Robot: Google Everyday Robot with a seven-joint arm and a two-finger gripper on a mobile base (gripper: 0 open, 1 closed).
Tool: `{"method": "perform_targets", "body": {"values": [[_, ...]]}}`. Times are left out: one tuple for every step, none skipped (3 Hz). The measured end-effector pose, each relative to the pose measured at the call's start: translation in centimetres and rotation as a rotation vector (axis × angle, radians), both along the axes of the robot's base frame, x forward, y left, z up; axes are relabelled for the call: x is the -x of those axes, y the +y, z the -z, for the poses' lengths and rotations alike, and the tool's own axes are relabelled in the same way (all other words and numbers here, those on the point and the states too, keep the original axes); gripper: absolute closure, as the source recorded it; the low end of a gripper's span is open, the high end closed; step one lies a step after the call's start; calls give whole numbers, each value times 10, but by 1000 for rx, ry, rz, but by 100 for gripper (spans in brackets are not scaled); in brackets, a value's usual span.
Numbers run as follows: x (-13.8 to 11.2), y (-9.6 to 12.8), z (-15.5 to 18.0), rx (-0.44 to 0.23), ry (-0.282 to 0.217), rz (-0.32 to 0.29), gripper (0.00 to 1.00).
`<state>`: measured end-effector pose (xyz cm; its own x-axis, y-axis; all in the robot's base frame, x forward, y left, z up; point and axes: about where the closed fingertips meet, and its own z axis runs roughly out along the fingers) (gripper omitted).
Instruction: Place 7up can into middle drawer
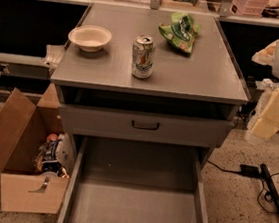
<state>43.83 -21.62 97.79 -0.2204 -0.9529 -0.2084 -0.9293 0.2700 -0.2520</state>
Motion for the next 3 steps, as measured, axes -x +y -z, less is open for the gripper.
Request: {"method": "perform_targets", "body": {"values": [[0,0,0,0,0,0,0],[-23,8,6,-57,-33,14,0],[-90,37,17,-235,-111,49,0]]}}
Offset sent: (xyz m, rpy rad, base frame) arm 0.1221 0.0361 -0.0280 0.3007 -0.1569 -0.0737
